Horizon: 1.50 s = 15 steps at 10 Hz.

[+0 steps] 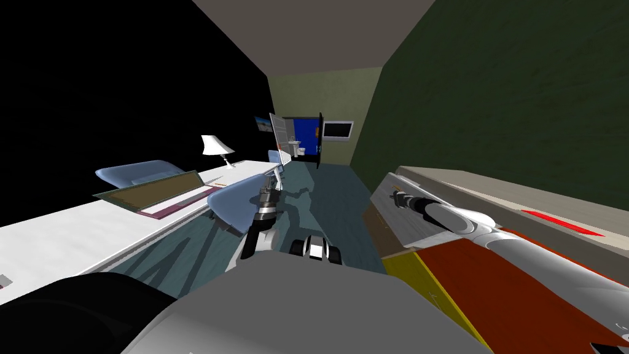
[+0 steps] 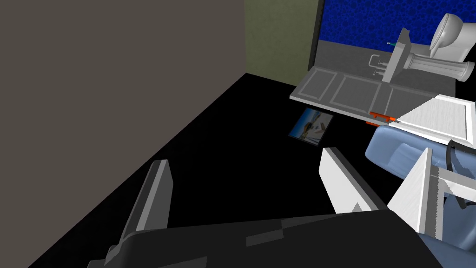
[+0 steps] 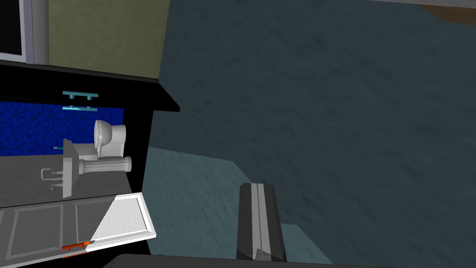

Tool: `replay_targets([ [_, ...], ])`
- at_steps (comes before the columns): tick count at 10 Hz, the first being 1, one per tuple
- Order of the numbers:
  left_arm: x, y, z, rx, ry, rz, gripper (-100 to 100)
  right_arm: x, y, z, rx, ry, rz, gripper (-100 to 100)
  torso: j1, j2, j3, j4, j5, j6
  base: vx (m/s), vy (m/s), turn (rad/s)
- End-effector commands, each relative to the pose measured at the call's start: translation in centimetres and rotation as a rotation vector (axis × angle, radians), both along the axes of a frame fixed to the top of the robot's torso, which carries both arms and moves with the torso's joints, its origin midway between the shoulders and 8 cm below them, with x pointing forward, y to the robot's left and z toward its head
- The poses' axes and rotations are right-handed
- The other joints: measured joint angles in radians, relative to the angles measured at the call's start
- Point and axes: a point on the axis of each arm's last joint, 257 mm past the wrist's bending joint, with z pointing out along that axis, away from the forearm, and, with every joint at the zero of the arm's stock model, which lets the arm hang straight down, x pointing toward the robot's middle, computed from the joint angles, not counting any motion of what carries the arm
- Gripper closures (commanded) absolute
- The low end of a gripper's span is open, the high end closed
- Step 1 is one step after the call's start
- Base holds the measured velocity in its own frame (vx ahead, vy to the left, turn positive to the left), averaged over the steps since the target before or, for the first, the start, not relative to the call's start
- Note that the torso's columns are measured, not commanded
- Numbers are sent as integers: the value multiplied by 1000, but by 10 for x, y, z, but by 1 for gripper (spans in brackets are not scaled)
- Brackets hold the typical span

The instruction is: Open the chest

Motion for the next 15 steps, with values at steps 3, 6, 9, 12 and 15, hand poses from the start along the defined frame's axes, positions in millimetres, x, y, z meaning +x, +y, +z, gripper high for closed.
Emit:
replay_targets([
  [3, 0, 0, 0, 1, 0, 0, 0, -1, 0, 0, -2, 2, 2, -100, -12, 0, 0, 0, -4, 1, 3, -135, -7],
  [6, 0, 0, 0, 1, 0, 0, 0, -1, 0, -1, -5, 4, 3, -100, 2, -1, 0, 0, 1, 0, 12, -194, -11],
  [9, 0, 0, 0, 1, 0, 0, 0, -2, -1, -1, -7, 6, 5, -100, 1, 1, 1, 1, 1, 0, -6, -192, -9],
  [12, 0, 0, 0, 0, 0, 0, 0, -2, -1, -1, -7, 6, 4, 100, 8, 0, 0, 0, 3, 0, 0, -40, 0],
  [15, 0, 0, 0, 0, 0, 0, 0, -2, -1, -1, -1, 6, 1, 100, 8, 2, 1, 1, 2, 0, -14, 144, 10],
])
